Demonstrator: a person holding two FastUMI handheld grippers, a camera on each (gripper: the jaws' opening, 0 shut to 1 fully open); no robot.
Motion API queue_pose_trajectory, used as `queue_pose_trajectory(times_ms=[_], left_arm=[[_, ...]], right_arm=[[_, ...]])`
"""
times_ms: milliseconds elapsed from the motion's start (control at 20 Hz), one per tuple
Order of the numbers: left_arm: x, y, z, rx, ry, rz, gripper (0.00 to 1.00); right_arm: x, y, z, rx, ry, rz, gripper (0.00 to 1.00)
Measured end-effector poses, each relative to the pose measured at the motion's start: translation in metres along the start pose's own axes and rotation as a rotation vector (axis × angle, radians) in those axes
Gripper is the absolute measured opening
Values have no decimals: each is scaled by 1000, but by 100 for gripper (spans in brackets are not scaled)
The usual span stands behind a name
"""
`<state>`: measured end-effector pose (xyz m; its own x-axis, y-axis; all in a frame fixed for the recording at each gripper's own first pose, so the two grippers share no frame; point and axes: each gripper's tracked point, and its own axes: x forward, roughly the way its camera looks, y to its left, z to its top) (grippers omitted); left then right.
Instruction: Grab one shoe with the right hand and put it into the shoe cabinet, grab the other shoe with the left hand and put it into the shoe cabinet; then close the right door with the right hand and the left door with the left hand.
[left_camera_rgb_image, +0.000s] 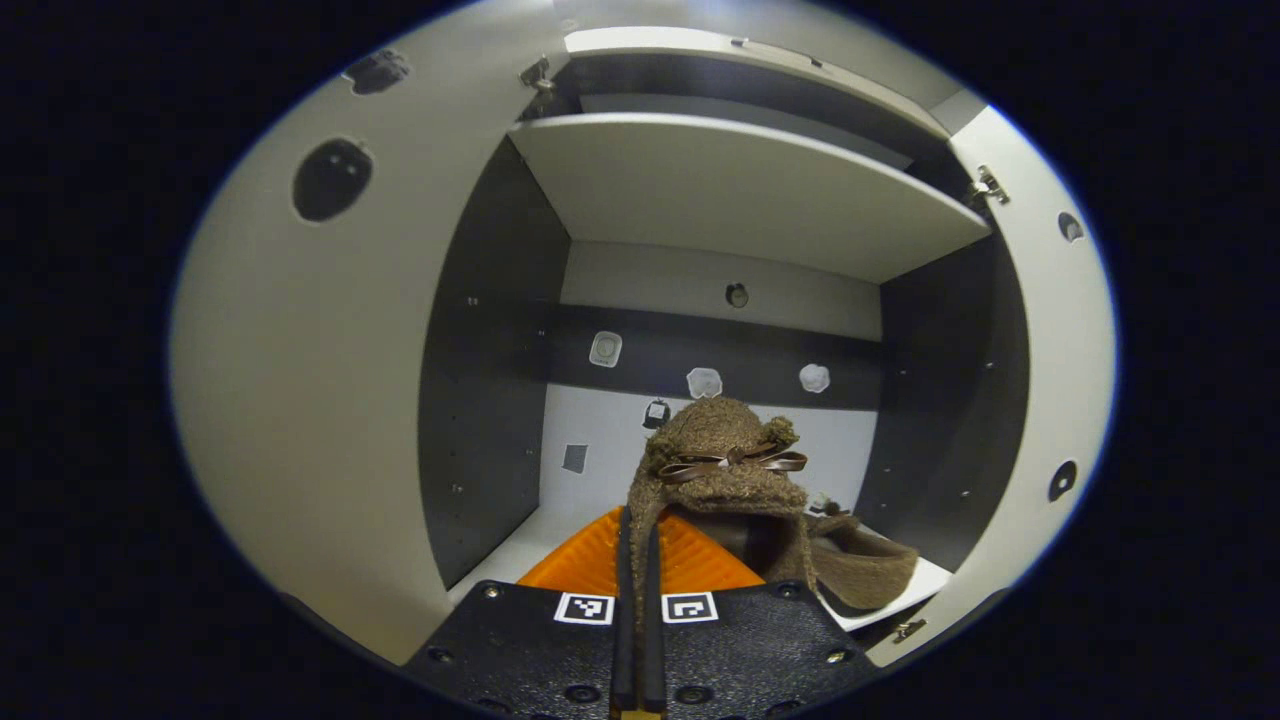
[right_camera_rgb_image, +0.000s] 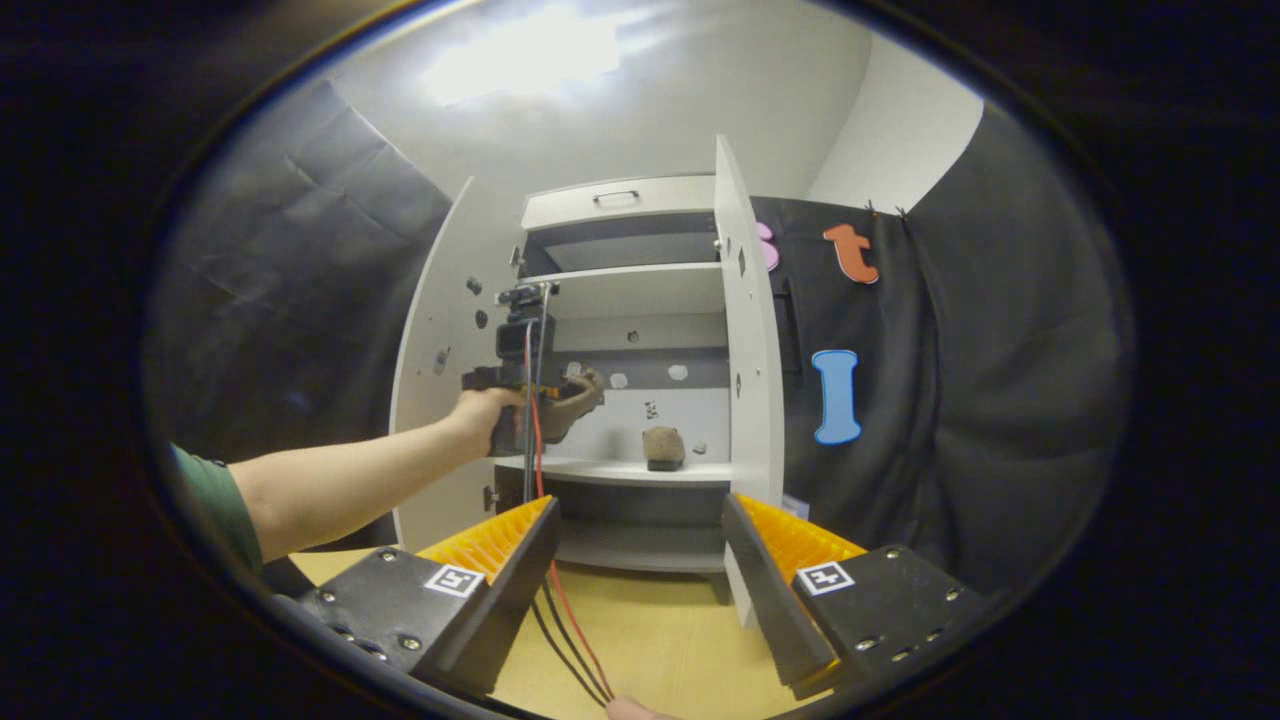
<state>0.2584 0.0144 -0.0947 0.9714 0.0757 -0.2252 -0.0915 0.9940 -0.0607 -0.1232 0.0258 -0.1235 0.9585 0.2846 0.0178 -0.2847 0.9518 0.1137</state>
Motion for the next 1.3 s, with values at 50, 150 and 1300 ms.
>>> queue_pose_trajectory(times_ms=[50, 150, 1300], left_arm=[[17, -2, -11, -9, 37, 6, 3], [40, 3, -38, -67, 109, 32, 3], [-32, -8, -9, 38, 150, -73, 97]], right_arm=[[0, -2, -1, -3, 2, -4, 98], [1, -4, -5, -5, 10, -11, 98], [23, 7, -31, -35, 53, -14, 98]])
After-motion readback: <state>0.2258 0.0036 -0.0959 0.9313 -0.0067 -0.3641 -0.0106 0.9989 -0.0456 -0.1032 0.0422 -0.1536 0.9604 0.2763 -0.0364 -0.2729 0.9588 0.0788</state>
